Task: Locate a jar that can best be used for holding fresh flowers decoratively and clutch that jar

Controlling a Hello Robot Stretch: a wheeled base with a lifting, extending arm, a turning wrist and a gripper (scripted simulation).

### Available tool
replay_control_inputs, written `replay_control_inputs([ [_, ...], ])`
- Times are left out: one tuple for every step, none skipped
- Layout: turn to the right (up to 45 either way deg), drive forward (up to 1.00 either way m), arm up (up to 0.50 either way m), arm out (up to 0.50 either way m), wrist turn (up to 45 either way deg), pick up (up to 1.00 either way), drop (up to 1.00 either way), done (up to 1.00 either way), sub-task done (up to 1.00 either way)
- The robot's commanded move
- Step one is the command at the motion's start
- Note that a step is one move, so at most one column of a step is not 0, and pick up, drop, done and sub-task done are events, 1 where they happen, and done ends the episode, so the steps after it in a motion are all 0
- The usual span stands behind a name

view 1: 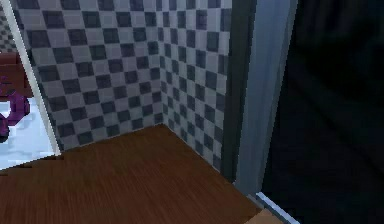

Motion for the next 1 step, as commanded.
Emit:
replay_control_inputs([
  [0.0, 0.00, 0.10, 0.00, 0.0, 0.00, 0.00, 0.00, 0.00],
])
